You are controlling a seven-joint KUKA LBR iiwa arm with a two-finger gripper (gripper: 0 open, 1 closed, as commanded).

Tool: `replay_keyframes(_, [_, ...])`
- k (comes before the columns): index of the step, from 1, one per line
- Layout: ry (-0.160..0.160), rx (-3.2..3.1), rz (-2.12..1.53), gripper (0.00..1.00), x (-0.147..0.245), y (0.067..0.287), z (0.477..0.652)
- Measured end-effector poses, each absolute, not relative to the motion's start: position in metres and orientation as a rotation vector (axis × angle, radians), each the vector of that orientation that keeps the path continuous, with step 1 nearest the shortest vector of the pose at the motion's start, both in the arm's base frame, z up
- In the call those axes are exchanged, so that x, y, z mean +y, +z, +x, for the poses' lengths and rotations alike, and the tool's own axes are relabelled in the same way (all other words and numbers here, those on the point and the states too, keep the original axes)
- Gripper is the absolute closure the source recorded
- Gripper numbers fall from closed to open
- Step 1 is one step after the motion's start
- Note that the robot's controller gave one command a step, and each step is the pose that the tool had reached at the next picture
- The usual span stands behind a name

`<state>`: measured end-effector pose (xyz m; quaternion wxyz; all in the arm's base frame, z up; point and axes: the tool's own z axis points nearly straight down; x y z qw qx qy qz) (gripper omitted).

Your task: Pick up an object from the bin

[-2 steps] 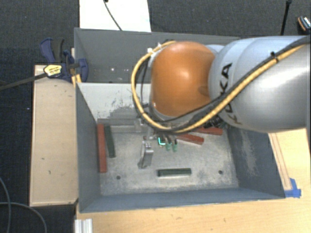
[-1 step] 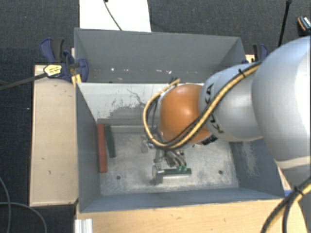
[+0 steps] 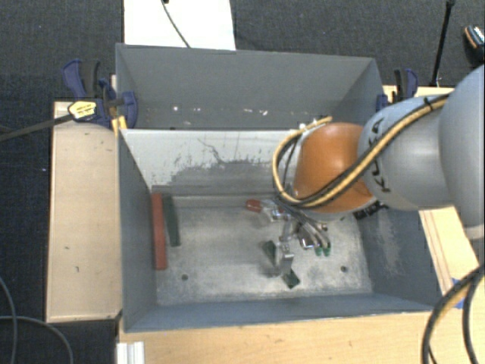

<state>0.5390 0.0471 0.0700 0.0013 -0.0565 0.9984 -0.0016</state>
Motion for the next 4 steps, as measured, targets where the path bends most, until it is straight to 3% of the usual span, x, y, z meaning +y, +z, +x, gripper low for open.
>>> replay_keyframes(1, [0.002, 3.134, -0.179, 1.00, 0.053, 0.071, 0.538])
replay_keyframes(2, [0.002, 3.135, -0.176, 0.00, 0.053, 0.071, 0.538])
replay_keyframes(3, [-0.004, 3.132, -0.129, 0.00, -0.010, 0.071, 0.583])
replay_keyframes(4, [0.000, 3.132, -0.003, 0.00, -0.009, 0.143, 0.577])
